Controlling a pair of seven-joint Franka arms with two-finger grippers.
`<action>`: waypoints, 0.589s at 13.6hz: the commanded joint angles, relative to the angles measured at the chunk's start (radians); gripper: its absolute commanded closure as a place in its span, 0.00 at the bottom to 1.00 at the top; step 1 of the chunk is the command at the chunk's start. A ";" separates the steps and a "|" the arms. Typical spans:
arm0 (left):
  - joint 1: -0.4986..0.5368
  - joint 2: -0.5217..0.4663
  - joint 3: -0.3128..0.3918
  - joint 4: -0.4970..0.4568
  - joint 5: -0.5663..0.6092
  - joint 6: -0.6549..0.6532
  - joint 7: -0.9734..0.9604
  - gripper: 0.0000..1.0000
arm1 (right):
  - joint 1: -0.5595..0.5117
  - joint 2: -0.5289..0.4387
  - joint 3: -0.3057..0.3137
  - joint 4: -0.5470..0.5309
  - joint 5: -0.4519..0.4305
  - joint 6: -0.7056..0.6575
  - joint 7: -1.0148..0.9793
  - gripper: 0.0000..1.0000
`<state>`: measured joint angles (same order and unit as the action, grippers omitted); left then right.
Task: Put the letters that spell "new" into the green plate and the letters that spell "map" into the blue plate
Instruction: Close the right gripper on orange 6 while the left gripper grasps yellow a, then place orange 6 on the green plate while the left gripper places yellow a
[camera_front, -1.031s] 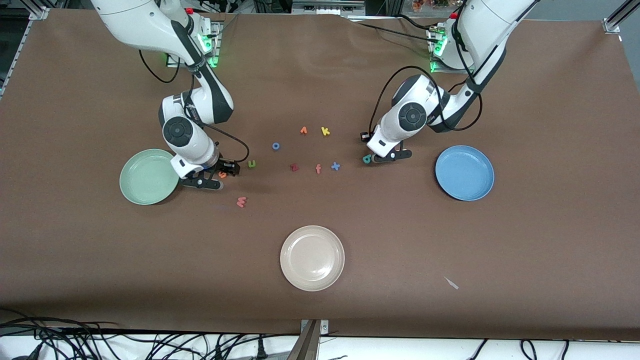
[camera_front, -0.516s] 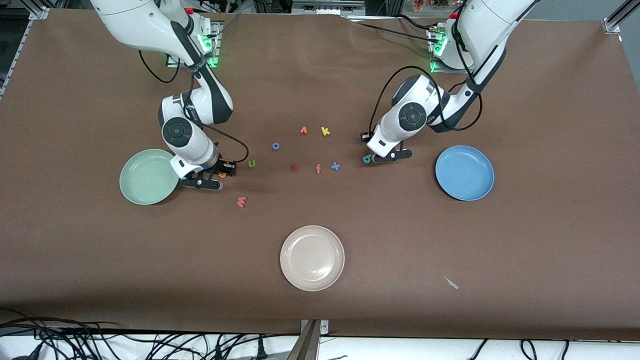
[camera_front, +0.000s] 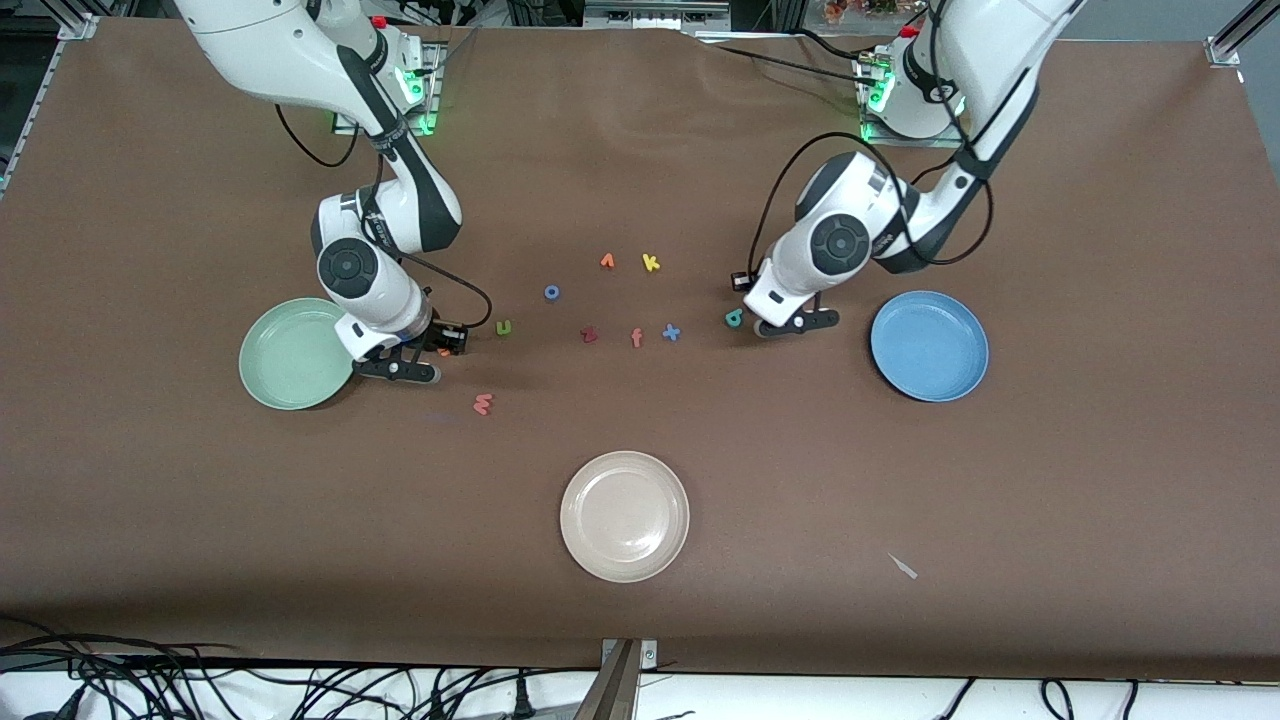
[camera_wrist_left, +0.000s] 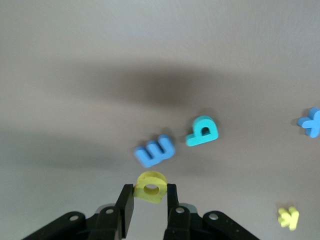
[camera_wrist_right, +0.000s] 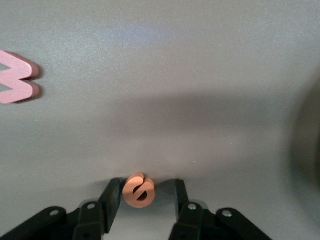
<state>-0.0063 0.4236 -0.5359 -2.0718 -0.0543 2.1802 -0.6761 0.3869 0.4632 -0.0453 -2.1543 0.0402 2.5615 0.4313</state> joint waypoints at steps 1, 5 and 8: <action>0.089 -0.028 0.001 0.070 -0.009 -0.175 0.123 0.79 | -0.006 0.023 0.005 0.022 0.021 0.005 -0.022 0.57; 0.236 -0.031 0.004 0.061 0.054 -0.191 0.306 0.84 | -0.005 0.025 0.005 0.024 0.021 0.005 -0.017 0.78; 0.322 -0.003 0.004 0.061 0.169 -0.189 0.393 0.84 | -0.005 0.025 0.005 0.040 0.041 -0.012 -0.016 0.83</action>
<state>0.2691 0.4035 -0.5206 -2.0122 0.0599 2.0008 -0.3488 0.3870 0.4652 -0.0434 -2.1468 0.0475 2.5610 0.4311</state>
